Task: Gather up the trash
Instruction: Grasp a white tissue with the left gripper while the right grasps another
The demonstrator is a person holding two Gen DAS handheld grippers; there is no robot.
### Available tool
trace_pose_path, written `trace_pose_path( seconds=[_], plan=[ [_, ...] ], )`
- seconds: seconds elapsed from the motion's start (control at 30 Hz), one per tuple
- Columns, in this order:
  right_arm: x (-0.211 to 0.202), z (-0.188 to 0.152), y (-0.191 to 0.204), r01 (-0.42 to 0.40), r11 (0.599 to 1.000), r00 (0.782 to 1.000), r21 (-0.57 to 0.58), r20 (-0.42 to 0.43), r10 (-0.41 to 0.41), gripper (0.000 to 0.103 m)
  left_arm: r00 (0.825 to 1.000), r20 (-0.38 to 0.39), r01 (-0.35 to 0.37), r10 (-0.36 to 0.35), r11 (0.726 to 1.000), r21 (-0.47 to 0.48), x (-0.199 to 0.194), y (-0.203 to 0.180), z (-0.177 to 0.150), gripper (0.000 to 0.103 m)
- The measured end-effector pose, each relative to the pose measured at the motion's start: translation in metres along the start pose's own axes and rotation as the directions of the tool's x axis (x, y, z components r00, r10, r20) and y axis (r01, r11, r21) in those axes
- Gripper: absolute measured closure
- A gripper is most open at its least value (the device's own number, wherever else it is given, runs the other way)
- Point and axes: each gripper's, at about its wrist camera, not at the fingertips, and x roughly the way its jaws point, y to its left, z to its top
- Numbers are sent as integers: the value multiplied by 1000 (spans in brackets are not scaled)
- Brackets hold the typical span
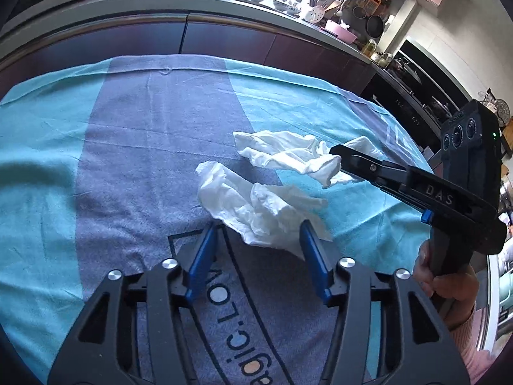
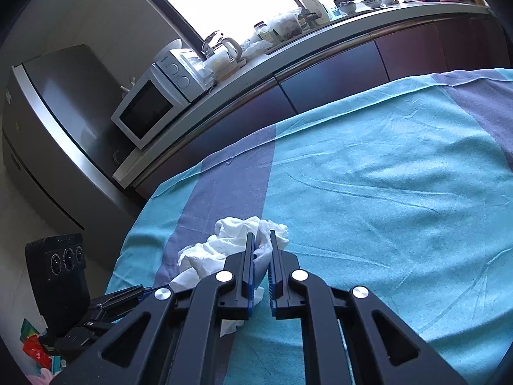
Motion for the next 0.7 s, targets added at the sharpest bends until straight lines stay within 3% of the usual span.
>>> trace_pose_path(
  seconds=[0.03, 0.07, 0.1, 0.13, 0.2, 0.33, 0.57, 0.63, 0.7],
  plan=[
    [1, 0, 1, 4, 1000, 1000, -6, -2, -4, 92, 1000, 3, -8, 8, 1000, -3, 2, 1, 1, 69],
    [1, 0, 2, 9, 1000, 1000, -16, -6, -9, 90, 1000, -2, -6, 6, 1000, -6, 4, 2, 2, 83],
    [1, -1, 3, 16, 1000, 1000, -24, -8, -16, 83, 1000, -7, 6, -6, 1000, -13, 4, 4, 3, 87],
    [1, -1, 4, 25, 999, 1000, -32, -7, -25, 72, 1000, 2, 6, -6, 1000, -13, 3, 4, 2, 88],
    [1, 0, 7, 49, 998, 999, -49, -3, -49, 62, 1000, 9, 1, -1, 1000, -4, 2, 4, 1, 91],
    [7, 3, 8, 86, 994, 996, -71, -19, -87, 54, 1000, 27, -11, 11, 1000, 13, -3, 2, -1, 91],
    [29, -7, 16, 133, 979, 984, -152, -99, -149, 57, 997, 64, -43, 41, 998, 36, -24, 7, -11, 92],
    [29, -8, 19, 119, 980, 985, -159, -108, -137, 84, 997, 71, -46, 44, 998, 34, -29, 11, -14, 92],
    [26, -9, 20, 121, 980, 986, -161, -98, -138, 85, 996, 80, -50, 47, 998, 27, -35, 16, -16, 92]
  ],
)
